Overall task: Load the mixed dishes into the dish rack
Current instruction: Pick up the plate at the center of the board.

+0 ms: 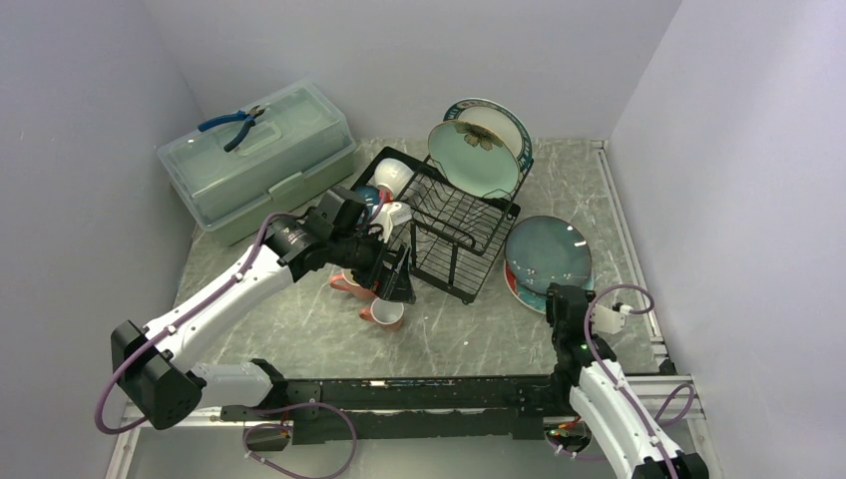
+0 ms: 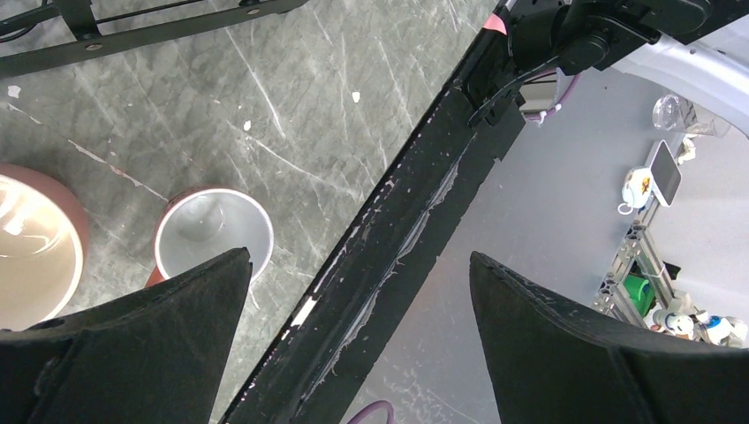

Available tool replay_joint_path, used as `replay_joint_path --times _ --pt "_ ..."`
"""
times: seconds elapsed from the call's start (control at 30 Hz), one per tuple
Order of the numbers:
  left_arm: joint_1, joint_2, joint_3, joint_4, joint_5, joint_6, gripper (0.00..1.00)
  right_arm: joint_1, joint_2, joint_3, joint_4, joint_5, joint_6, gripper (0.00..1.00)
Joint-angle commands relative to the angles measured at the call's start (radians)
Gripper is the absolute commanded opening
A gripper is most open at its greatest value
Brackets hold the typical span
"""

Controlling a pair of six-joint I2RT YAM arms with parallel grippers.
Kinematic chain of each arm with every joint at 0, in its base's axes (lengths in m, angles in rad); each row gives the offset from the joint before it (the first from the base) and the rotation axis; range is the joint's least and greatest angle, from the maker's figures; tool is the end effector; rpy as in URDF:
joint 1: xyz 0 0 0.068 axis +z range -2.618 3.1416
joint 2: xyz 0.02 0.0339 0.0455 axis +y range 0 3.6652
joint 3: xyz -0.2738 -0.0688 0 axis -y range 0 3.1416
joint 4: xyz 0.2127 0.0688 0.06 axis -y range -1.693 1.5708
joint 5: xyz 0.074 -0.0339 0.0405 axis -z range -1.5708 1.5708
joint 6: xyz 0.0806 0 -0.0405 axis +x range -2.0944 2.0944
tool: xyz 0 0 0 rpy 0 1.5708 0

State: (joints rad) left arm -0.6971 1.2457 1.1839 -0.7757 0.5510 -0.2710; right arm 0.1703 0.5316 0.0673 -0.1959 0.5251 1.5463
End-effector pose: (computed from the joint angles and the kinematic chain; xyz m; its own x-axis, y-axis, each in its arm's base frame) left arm 0.1600 -0.1890 0.3137 -0.7672 0.3449 -0.5408 0.6334 0.5403 -0.5540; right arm 0.1198 -0.0204 0.1225 0.2287 0.9170 -0.3267 0.6102 0.1264 0.7821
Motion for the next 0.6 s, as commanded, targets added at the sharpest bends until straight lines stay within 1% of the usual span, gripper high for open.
replay_joint_path --times 0.0,0.23,0.37,0.43,0.5,0.57 --pt "-0.003 0.000 0.010 0.010 0.000 0.021 1.00 0.000 0.009 -0.124 0.051 0.027 0.041 0.39" --pt "-0.004 0.001 0.011 0.010 -0.003 0.019 0.99 0.000 0.043 -0.135 0.102 0.035 0.020 0.39" --pt "-0.004 0.004 0.013 0.006 -0.005 0.019 0.99 0.000 0.081 -0.145 0.146 0.023 0.022 0.31" --pt "-0.003 0.006 0.014 0.006 -0.006 0.020 0.99 -0.001 0.096 -0.146 0.157 0.025 0.020 0.24" --pt "-0.003 0.007 0.014 0.005 -0.006 0.019 0.99 -0.001 0.100 -0.149 0.170 0.024 0.015 0.19" --pt "-0.003 0.008 0.014 0.003 -0.008 0.018 0.99 0.000 0.096 -0.151 0.182 0.024 0.006 0.13"
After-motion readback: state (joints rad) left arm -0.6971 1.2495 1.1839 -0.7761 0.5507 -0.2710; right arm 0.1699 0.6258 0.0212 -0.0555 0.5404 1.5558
